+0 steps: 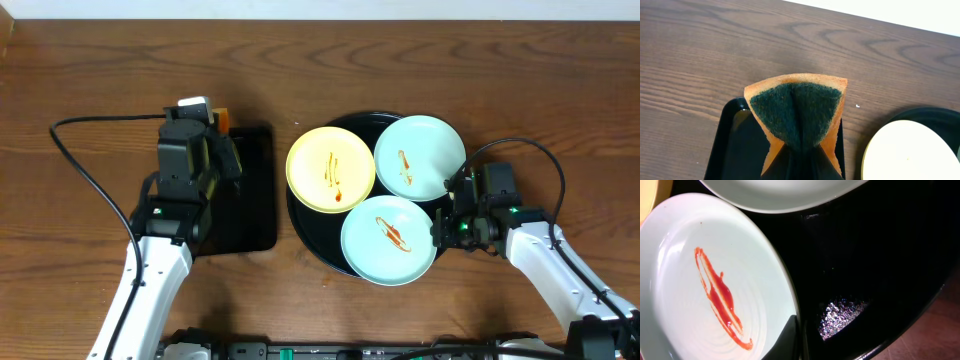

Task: Clean dirty plates on tray and stack at the side
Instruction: 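Lift the sponge with the left gripper off the small tray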

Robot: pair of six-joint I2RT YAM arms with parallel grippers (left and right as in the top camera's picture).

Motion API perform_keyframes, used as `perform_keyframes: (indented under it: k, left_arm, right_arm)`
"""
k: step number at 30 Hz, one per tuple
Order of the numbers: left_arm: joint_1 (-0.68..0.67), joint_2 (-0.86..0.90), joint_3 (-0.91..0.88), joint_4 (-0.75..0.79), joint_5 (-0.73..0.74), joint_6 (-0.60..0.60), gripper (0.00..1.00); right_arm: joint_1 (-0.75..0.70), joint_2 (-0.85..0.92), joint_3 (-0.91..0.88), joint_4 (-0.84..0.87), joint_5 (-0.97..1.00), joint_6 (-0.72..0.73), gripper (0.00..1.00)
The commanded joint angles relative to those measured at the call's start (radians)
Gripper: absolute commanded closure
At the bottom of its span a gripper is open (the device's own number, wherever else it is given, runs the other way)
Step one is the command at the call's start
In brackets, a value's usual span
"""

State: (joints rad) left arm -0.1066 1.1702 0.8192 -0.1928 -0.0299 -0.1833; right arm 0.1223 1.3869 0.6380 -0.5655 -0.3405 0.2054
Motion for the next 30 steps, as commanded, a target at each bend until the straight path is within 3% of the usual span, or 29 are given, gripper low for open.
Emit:
perform_keyframes:
  k: [1,14,19,23,30]
  left_arm:
    - [0.0,-0.017,-0.003,0.009,-0.008,0.005,0.92]
    - [0.0,-0.014,-0.003,0.005,-0.008,0.003,0.92]
    - [-0.018,-0.002,-0.004,-0.064,-0.007,-0.077,0.93]
    - [-0.048,0.067,-0.004,-0.133,-0.002,-0.138,0.92]
    - [-0.127,0.256,-0.004,-0.108,0.09,-0.138,0.92]
  right_arm:
    - [0.016,0.005,0.014,0.006,-0.001,0.019,0.99]
    - [0.016,0.006,0.014,0.013,-0.001,0.019,0.99]
    - [0.016,0.006,0.014,0.012,-0.001,0.019,0.99]
    - [0.016,0.005,0.014,0.018,-0.001,0.019,0.99]
    - [0.016,0.006,0.014,0.013,-0.001,0.02,0.99]
